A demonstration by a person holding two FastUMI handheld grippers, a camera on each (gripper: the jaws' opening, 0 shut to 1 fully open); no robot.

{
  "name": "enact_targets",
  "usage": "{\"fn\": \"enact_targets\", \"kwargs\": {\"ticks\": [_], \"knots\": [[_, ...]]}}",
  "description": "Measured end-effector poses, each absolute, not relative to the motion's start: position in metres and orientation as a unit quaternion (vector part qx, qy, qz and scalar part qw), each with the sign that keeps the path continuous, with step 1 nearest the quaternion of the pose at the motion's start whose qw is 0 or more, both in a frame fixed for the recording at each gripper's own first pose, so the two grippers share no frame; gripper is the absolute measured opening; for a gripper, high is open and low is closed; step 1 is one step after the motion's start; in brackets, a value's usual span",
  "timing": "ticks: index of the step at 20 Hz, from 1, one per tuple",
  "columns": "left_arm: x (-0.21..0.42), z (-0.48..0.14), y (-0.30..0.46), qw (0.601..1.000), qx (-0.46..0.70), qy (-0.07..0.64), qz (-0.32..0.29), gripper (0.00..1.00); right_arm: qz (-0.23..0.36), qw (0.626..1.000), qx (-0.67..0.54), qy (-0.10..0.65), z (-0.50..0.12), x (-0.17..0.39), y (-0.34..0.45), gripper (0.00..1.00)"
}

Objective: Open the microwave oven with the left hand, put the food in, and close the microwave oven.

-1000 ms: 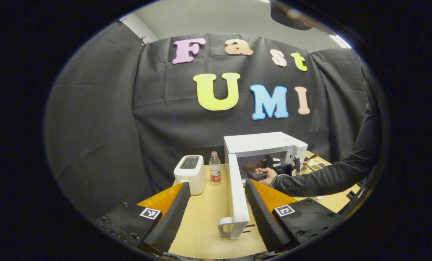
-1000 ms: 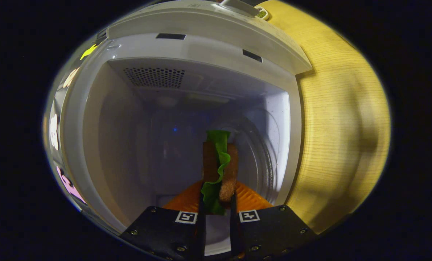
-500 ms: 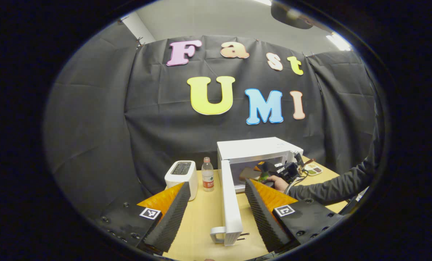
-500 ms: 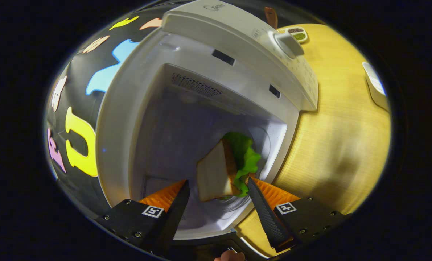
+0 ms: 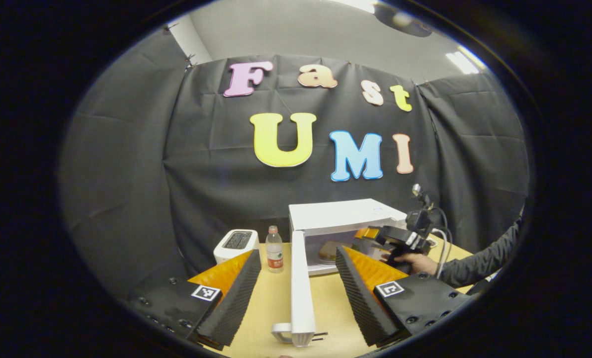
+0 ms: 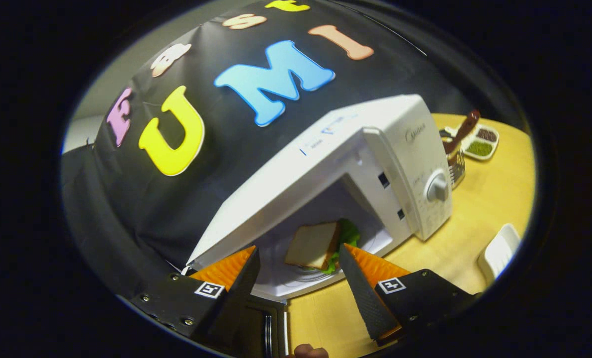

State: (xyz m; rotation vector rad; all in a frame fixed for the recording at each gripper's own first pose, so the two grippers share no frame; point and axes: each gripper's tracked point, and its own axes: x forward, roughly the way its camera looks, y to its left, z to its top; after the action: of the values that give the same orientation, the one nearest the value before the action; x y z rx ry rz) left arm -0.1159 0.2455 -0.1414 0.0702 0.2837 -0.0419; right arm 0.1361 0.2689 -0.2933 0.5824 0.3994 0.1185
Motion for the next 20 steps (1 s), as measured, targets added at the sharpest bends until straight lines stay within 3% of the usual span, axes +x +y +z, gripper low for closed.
{"fn": "enact_targets", "kwargs": {"ticks": [2,6,8,20], "knots": [[-0.111,-0.140,0.241,0.990,0.028,0.135,-0.022,1.00,0.064,0.950,0.254,0.171,-0.269,0.126,0.253,0.96],[-0.104,-0.137,0.234,0.992,0.019,0.125,-0.022,0.95,0.064,0.971,0.196,0.123,-0.218,0.109,0.219,0.96],[-0.101,-0.135,0.229,0.992,0.018,0.122,-0.023,1.00,0.059,0.977,0.163,0.123,-0.207,0.098,0.202,0.96],[-0.090,-0.144,0.224,0.992,0.039,0.116,-0.004,0.96,0.063,0.994,0.066,0.058,-0.114,0.024,0.146,0.96]]}}
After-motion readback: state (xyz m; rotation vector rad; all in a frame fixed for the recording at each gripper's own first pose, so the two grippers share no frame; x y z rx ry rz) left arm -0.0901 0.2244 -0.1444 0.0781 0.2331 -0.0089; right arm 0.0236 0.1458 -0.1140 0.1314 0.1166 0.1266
